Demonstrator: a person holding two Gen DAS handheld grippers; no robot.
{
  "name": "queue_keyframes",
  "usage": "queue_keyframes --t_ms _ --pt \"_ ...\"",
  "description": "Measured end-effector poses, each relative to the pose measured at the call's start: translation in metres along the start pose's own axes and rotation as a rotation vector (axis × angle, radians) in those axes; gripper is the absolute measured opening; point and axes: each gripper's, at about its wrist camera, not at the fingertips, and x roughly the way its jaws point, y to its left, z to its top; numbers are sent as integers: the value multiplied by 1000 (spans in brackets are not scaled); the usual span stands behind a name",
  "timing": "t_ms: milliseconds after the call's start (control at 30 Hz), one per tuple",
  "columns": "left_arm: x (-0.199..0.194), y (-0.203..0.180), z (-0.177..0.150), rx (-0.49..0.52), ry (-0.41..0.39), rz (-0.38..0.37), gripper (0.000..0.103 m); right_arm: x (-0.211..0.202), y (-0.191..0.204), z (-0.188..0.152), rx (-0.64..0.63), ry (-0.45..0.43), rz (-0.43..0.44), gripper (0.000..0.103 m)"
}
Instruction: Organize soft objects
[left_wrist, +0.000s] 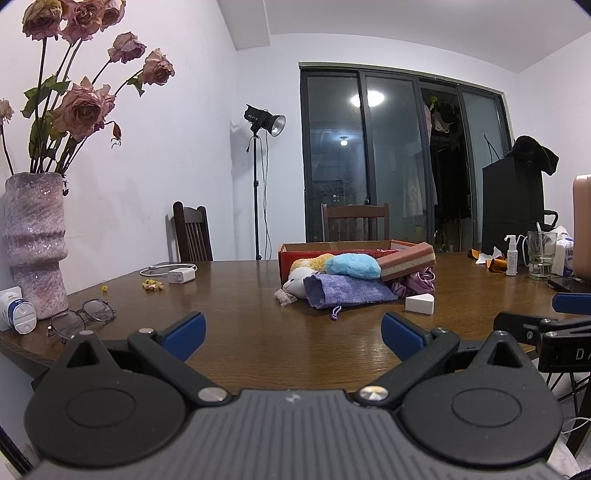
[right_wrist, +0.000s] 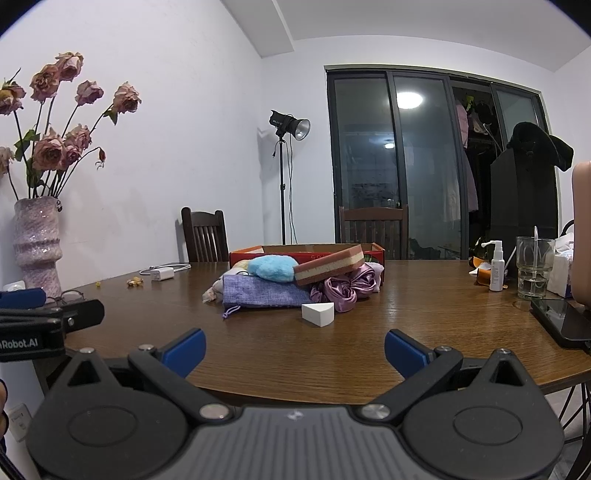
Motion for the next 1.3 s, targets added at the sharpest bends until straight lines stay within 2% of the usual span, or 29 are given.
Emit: queue_keyframes --t_ms 633,867,1033,1167,1200,1300 --pt "-1 1 -1 -5 4 -9 103 0 -1 0 2 -1 1 103" --pt "9 2 2 -18 33 -29 103 1 -7 6 24 -6 -9 103" --pt "31 0 15 -22 32 -29 103 14 -30 25 65 -30 -45 103" --pt "60 1 29 -45 35 -59 103 36 -56 45 136 -39 -24 103" --pt "69 2 33 -58 42 -67 103 45 -62 48 163 -23 3 103" --pt "104 1 49 -95 57 -107 103 84 -79 57 225 101 77 103"
